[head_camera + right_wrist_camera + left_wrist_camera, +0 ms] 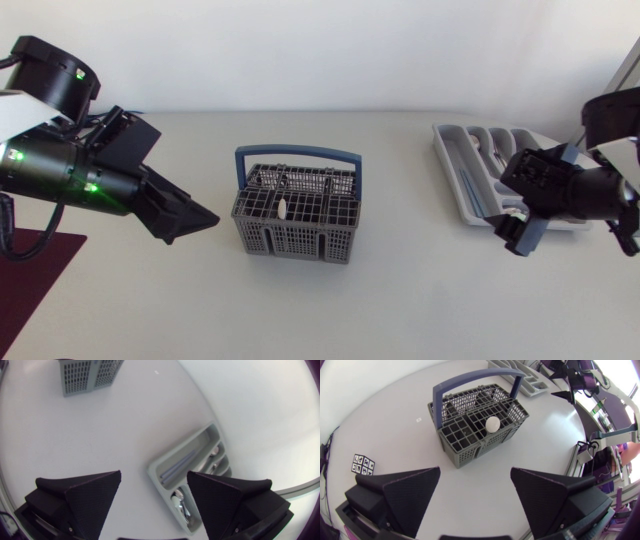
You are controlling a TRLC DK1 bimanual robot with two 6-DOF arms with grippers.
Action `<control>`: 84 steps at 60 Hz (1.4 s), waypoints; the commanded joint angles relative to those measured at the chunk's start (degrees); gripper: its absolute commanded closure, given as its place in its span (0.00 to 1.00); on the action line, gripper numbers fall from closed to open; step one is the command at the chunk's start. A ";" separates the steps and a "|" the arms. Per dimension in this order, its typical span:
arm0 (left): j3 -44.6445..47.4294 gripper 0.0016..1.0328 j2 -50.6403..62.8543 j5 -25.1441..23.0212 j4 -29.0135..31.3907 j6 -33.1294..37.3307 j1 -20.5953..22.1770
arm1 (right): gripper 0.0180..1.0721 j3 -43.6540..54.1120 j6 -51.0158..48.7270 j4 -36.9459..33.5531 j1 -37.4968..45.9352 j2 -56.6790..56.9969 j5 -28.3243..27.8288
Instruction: Transfer all utensils from the basket to the drawer tray.
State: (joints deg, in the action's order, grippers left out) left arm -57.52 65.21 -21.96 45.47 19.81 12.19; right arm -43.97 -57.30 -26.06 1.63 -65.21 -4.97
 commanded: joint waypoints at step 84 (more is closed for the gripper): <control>13.57 0.05 11.43 -14.78 -18.75 23.52 -9.20 | 0.32 -37.42 56.16 -9.53 -41.97 -34.90 -13.84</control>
State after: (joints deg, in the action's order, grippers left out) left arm -45.30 75.55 -35.81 27.05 41.21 3.16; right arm -79.83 -3.33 -35.79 -39.83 -97.67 -17.82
